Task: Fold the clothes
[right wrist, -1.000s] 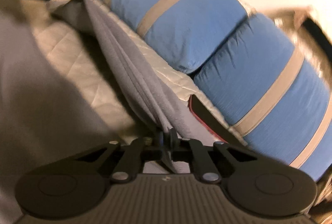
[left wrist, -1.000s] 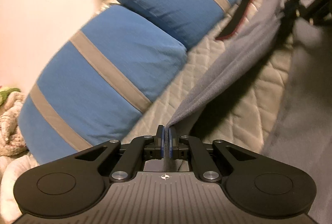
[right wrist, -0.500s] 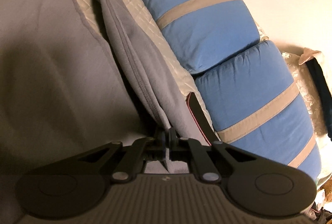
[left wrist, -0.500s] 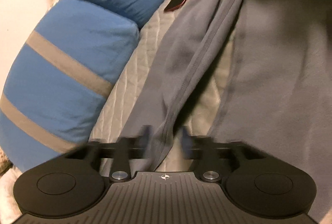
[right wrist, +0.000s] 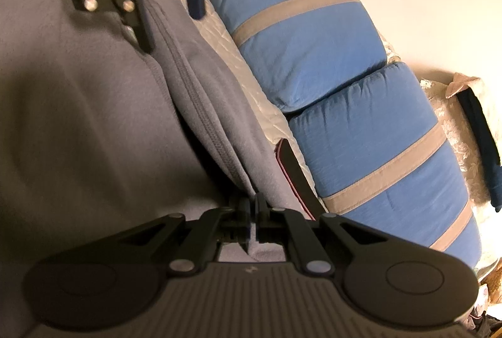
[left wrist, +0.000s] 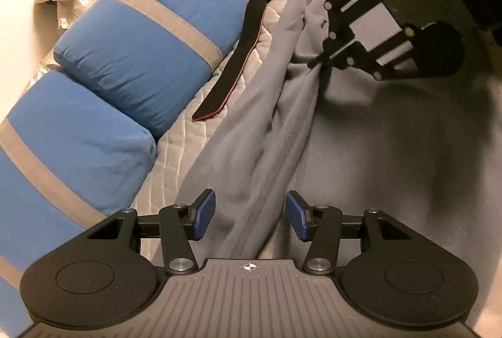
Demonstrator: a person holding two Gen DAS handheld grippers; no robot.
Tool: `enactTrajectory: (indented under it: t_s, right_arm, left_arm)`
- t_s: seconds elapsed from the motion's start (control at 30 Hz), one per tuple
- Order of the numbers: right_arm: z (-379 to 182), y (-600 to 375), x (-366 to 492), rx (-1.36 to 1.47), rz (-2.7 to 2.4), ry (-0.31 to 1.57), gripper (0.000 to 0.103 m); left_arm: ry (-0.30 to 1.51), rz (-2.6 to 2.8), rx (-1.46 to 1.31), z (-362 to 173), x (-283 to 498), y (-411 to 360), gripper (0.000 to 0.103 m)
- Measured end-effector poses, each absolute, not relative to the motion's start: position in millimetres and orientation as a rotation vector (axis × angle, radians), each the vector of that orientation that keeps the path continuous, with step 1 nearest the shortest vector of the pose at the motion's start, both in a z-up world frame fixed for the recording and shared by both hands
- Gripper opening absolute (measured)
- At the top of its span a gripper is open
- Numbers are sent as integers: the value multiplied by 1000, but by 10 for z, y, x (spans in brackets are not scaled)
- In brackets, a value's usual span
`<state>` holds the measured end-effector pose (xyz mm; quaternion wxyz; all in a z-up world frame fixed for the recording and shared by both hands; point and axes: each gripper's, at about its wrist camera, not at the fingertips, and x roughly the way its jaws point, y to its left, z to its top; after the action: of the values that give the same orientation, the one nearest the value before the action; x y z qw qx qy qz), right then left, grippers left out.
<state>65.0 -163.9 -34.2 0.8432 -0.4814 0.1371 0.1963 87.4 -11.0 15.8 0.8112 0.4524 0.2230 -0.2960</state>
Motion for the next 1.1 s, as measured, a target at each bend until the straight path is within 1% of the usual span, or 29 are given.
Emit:
enactTrajectory:
  t_s: [0.03, 0.1, 0.13, 0.17, 0.2, 0.23, 0.27, 0.33, 0.47, 0.57, 0.73, 1.03, 1.1]
  right_arm:
    - [-342, -1642, 654, -1015, 415, 289, 3]
    - [-342, -1644, 660, -1015, 415, 286, 3]
    - [-341, -1645, 656, -1014, 414, 286, 3]
    - [-336, -1647, 654, -1012, 414, 285, 3]
    - [-333, -1648, 657, -1010, 414, 284, 3]
    - [-330, -1650, 658, -1008, 415, 284, 3]
    - [-328, -1652, 656, -1007, 416, 283, 3]
    - [-320, -1655, 646, -1009, 415, 277, 3]
    - [-262, -1671, 614, -994, 411, 260, 3]
    - [-254, -1663, 590, -999, 429, 264, 3]
    - [-275, -1654, 548, -1018, 485, 296, 3]
    - [-330, -1622, 517, -1034, 536, 335, 3]
    - [-295, -1638, 539, -1001, 545, 352, 4]
  left_arm:
    - [479, -637, 972, 149, 894, -131, 47]
    - [484, -648, 983, 130, 951, -167, 41]
    - [491, -649, 981, 122, 992, -177, 30]
    - [498, -646, 979, 118, 1013, -186, 21]
    - [504, -641, 976, 114, 1032, -195, 18]
    - [510, -637, 973, 110, 1051, -204, 10]
    - [491, -624, 994, 112, 1029, -218, 6]
    - [446, -597, 1038, 116, 978, -248, 5]
    - [246, -471, 1189, 98, 709, -314, 4]
    - [176, -446, 1356, -54, 507, -343, 4]
    - [193, -479, 1490, -277, 377, -299, 4]
    - [284, -521, 1480, -317, 428, -225, 3]
    - [295, -527, 1477, -323, 443, -228, 3]
